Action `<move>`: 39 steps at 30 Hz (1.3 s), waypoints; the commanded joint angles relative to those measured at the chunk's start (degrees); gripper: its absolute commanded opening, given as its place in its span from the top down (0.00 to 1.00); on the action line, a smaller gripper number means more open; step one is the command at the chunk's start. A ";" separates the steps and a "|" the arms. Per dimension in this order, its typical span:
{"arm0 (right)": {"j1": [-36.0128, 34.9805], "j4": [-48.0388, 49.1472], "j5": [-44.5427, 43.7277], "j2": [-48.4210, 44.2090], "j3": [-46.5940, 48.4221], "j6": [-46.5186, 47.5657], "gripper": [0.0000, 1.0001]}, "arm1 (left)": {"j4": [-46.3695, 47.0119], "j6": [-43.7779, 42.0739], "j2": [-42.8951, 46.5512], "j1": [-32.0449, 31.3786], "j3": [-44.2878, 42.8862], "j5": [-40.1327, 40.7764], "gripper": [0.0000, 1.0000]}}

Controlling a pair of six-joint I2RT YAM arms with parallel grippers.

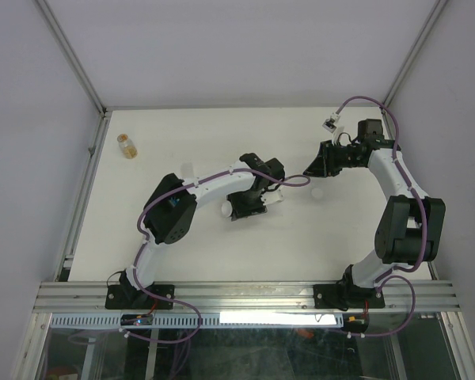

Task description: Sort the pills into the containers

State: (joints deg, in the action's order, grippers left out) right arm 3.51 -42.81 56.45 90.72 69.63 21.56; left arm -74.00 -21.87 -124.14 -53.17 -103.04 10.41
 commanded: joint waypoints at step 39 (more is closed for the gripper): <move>0.53 1.07 0.17 -1.68 1.16 0.08 0.67 | 19.60 1.62 22.52 1.32 15.23 -4.95 1.00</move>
State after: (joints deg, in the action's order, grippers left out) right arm 3.51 -42.76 56.21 90.72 69.63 21.54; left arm -64.14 -21.30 -111.26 -52.77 -91.53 8.56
